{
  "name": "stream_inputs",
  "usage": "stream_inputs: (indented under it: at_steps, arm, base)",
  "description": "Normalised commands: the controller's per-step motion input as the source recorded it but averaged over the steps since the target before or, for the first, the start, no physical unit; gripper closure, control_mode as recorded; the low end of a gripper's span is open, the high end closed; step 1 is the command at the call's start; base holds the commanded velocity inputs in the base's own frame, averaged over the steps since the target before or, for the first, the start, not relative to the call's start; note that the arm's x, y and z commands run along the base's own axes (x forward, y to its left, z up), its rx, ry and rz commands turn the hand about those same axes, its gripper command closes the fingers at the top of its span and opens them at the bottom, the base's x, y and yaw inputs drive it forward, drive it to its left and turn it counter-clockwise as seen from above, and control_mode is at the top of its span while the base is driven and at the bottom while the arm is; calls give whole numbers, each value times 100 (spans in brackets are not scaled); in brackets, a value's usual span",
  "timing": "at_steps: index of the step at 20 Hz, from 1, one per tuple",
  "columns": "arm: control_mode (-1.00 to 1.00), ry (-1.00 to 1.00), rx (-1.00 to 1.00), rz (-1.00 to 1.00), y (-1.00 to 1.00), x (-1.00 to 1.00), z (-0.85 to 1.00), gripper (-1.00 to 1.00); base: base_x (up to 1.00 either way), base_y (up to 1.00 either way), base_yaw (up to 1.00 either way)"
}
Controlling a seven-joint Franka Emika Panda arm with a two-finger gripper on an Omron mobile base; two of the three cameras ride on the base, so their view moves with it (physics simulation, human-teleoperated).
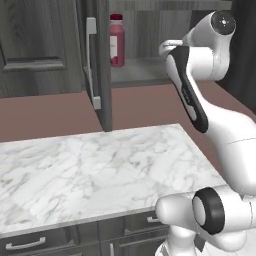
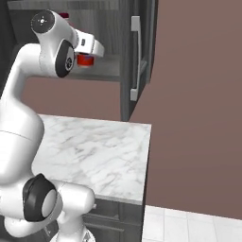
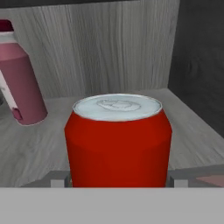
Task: Pick the juice, can from the counter and place them in the open cabinet.
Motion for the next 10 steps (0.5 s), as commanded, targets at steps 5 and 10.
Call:
stream_inputs:
  at_steps: [5,10]
  arm:
    - [-100,0,0,0,0,28,-15,100]
    - [-100,-5,0,0,0,6,-34,100]
  base:
    - [0,0,0]
    - [0,0,0]
